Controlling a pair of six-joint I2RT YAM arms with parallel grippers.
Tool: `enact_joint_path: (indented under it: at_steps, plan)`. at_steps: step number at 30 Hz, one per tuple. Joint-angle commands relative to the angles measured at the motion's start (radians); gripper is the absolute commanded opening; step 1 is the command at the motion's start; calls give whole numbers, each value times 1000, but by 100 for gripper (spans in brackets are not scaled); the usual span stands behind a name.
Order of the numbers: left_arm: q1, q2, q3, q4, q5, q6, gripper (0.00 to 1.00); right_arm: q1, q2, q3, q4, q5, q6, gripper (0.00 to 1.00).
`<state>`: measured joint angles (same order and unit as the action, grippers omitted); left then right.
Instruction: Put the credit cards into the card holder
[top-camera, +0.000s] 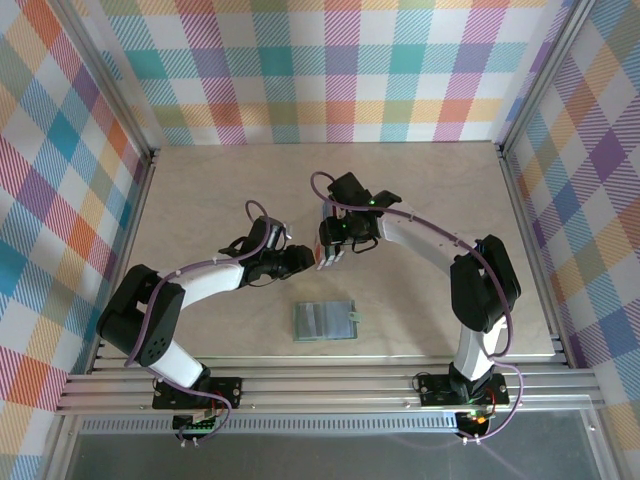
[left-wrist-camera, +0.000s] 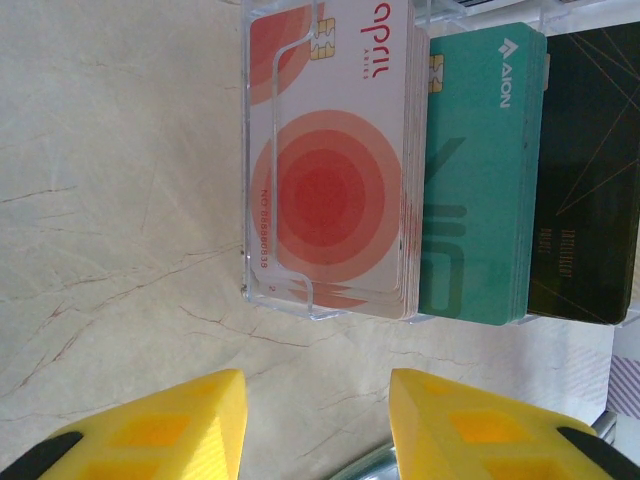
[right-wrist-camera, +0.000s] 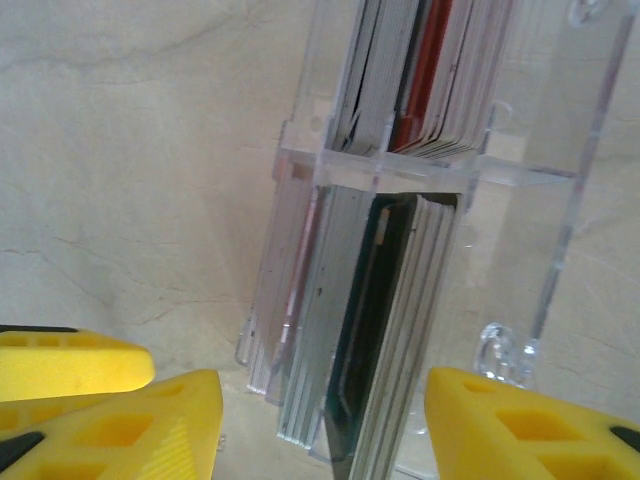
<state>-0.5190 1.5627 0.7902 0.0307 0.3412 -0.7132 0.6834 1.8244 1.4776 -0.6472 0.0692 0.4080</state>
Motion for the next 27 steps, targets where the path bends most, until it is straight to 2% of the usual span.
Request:
enact_joint_path:
  at_steps: [1,16,27]
  plan:
    - [15,14,34,15,18,15,42,-1,10,47,-46,40,-23,56]
    - [28,21,33,20,20,14,41,-1,85,84,-60,-1,-42,56]
    - [38,57,35,41,35,12,41,-3,30,39,23,-182,-48,51]
